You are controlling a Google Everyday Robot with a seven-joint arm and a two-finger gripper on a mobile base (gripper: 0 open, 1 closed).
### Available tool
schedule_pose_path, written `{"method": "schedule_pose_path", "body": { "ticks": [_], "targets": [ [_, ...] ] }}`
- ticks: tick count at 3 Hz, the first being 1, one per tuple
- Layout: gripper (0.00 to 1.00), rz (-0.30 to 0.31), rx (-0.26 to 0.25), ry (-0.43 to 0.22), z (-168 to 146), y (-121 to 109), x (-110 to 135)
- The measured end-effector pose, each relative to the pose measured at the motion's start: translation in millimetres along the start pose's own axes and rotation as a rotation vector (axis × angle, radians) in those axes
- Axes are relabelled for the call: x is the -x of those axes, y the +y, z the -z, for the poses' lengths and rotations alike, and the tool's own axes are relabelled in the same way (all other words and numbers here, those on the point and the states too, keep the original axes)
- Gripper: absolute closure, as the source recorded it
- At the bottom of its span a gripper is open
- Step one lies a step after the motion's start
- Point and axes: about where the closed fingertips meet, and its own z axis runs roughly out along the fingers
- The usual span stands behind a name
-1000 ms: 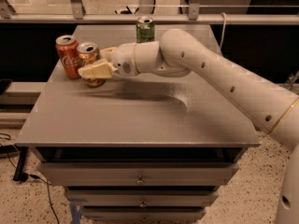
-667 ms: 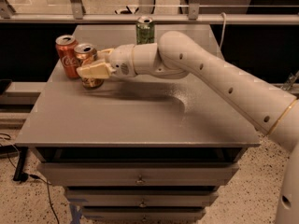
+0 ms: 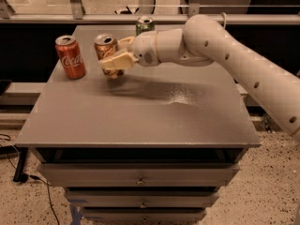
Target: Knock orange can over
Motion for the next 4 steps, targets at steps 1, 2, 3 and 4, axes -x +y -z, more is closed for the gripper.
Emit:
{"method": "schedule_pose_path", "body": {
  "ticks": [1, 2, 3, 4],
  "targets": [
    [1.0, 0.113, -0.016, 0.054, 38, -13, 11],
    [1.0, 0.216, 0.023, 0.175, 60, -11, 12],
    [1.0, 0.31, 0.101, 0.338, 78, 5, -5],
    [1.0, 0.416, 0.185, 0.491, 89, 25, -19]
  ]
}}
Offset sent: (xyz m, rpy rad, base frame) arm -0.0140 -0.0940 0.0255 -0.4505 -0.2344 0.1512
